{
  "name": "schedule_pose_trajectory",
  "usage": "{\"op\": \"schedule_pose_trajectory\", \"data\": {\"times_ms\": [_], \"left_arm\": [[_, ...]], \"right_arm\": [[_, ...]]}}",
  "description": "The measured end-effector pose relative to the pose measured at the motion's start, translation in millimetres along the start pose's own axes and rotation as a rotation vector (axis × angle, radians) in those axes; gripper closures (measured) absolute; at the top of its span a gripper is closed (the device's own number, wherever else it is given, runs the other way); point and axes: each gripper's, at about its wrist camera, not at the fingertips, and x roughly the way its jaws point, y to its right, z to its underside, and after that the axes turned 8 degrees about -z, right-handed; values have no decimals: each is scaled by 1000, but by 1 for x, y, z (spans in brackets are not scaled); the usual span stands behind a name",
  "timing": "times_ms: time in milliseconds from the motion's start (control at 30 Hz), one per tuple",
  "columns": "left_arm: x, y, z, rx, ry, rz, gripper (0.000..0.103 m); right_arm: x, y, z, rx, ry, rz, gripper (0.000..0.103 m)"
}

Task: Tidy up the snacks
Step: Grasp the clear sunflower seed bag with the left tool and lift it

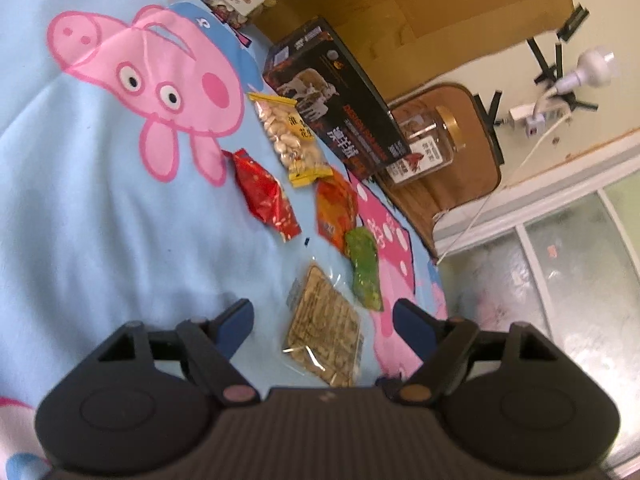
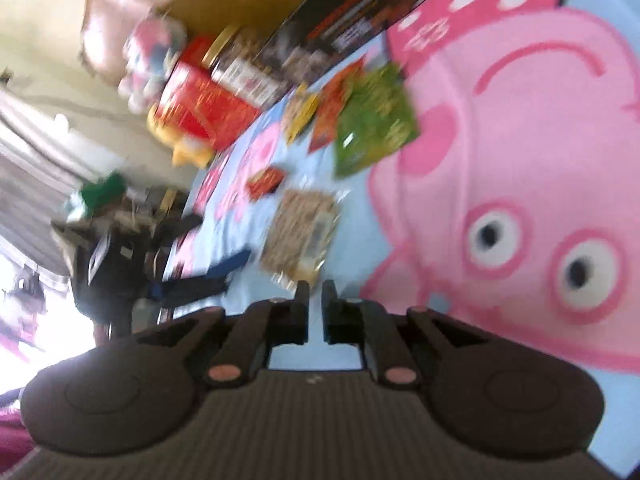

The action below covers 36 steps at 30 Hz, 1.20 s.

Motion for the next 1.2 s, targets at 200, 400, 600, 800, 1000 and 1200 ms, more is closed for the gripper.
{"op": "schedule_pose_trajectory", "data": {"times_ms": [200,400,600,800,1000,1200], "left_arm": [[22,15,-4,84,-59,29,24],[36,20,4,92,-150,93,46],[41,10,21,74,-182,103,88],[21,-3,16,39,-135,196,89],[10,7,11,67,-120,255,87],[11,22,-1,120,-118,222,86]], "right_arm": [[17,15,-12,28,24,-47,77],[41,1,-12,-72,34,-65,77],[45,-3,-6,-113,34,-65,79],[41,2,-7,-45,38,-129,74],[44,5,-9,45,22,-299,69],[42,-4,-18,39,23,-337,89]]}}
